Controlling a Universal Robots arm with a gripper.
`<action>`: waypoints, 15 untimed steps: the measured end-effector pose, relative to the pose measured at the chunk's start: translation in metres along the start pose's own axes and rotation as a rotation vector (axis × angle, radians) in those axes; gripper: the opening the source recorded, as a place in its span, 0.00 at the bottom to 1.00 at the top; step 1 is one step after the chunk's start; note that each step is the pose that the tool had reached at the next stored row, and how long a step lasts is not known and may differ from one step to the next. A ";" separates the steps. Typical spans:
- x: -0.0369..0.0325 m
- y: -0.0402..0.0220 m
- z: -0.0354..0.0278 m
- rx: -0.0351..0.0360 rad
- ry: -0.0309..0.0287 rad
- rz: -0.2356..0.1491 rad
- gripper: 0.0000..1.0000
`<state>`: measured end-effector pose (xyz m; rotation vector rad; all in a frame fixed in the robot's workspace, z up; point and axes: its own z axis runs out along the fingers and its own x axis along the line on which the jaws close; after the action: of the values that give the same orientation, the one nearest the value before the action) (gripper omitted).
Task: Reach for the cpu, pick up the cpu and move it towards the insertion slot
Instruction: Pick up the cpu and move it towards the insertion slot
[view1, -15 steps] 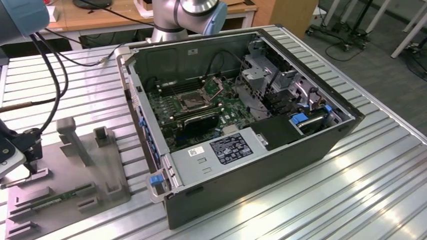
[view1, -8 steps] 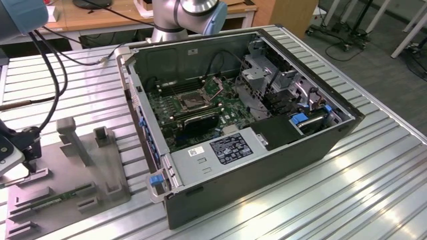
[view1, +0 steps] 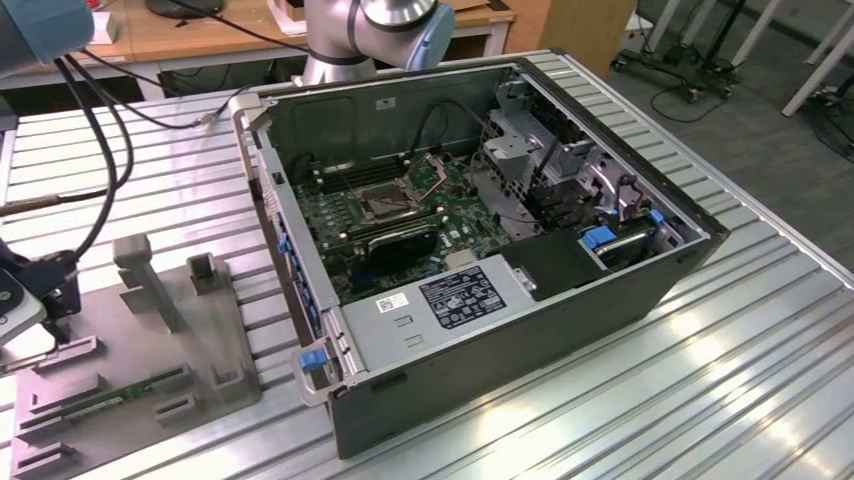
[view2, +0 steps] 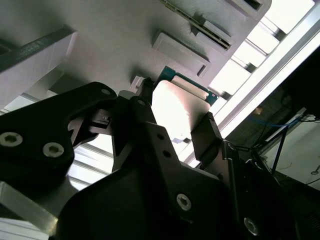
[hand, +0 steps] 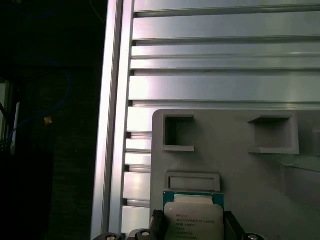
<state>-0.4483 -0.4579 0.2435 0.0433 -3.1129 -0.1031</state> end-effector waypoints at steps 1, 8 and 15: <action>0.0000 0.0000 -0.0007 -0.0001 0.0000 0.000 0.55; 0.0001 0.0004 -0.0062 -0.0003 -0.0004 0.000 0.55; 0.0003 0.0008 -0.0114 -0.0002 -0.0003 0.000 0.55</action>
<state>-0.4482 -0.4579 0.2549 0.0433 -3.1132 -0.1035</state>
